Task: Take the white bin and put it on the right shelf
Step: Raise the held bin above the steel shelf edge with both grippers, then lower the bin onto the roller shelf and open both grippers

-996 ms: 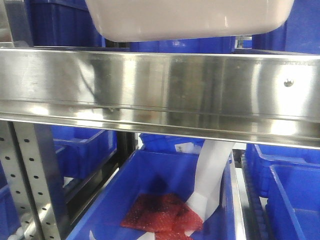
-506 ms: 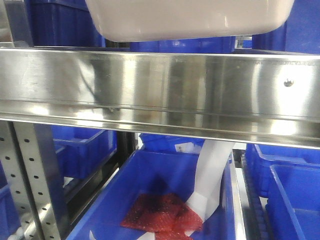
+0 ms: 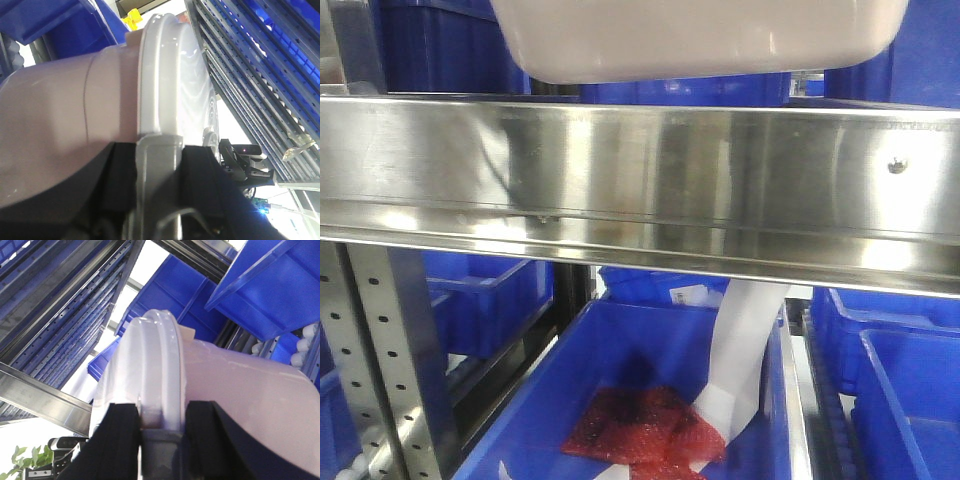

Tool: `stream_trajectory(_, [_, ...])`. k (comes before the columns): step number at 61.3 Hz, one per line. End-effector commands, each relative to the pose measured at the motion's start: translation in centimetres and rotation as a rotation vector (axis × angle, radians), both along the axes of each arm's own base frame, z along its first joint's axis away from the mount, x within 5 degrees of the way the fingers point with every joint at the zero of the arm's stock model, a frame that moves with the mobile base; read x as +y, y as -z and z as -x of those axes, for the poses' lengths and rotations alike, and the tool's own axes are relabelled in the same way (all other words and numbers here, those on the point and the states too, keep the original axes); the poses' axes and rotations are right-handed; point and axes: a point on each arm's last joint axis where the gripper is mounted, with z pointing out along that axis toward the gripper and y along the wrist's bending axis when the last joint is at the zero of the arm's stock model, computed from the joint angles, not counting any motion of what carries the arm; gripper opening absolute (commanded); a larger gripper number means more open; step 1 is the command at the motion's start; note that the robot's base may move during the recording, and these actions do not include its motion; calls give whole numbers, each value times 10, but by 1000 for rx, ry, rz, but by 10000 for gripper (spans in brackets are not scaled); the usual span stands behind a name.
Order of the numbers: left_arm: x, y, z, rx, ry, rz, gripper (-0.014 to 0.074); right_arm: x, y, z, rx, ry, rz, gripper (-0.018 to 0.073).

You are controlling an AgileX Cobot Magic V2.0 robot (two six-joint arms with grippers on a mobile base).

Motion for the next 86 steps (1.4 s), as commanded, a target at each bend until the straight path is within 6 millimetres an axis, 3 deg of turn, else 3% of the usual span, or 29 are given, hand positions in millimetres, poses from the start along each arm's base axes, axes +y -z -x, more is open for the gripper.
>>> stream_trajectory(1, [-10,-42,29,-144,168,128,-126,7,-33,15,-119,-55,-124,57])
stream_trajectory(17, [-5,-41,21,-127,73,117,-126,22,-27,7,-77,-41,-123,57])
stream_trajectory(35, [0,-30,8,-104,-79,-15,-126,34,11,-25,49,-54,-135,57])
stream_trajectory(50, [0,-26,6,-104,-96,-65,-116,35,28,-36,92,-85,-147,57])
stream_trajectory(56, [0,-26,7,-105,-88,-64,-28,36,28,-36,90,-98,-149,80])
stream_trajectory(61, [-1,-26,8,-107,-71,-62,109,37,28,-35,81,-108,-144,195])
stream_trajectory(65, [-2,-27,10,-109,-54,-55,252,38,27,-34,71,-120,-139,365])
stream_trajectory(70, [-3,-27,11,-111,-35,-52,435,39,27,-33,49,-134,-122,641])
stream_trajectory(75, [-3,-28,13,-115,-21,-48,517,40,26,-32,17,-149,-97,628])
stream_trajectory(86, [-5,-42,18,-174,28,-61,526,41,25,-31,-21,-161,-62,628])
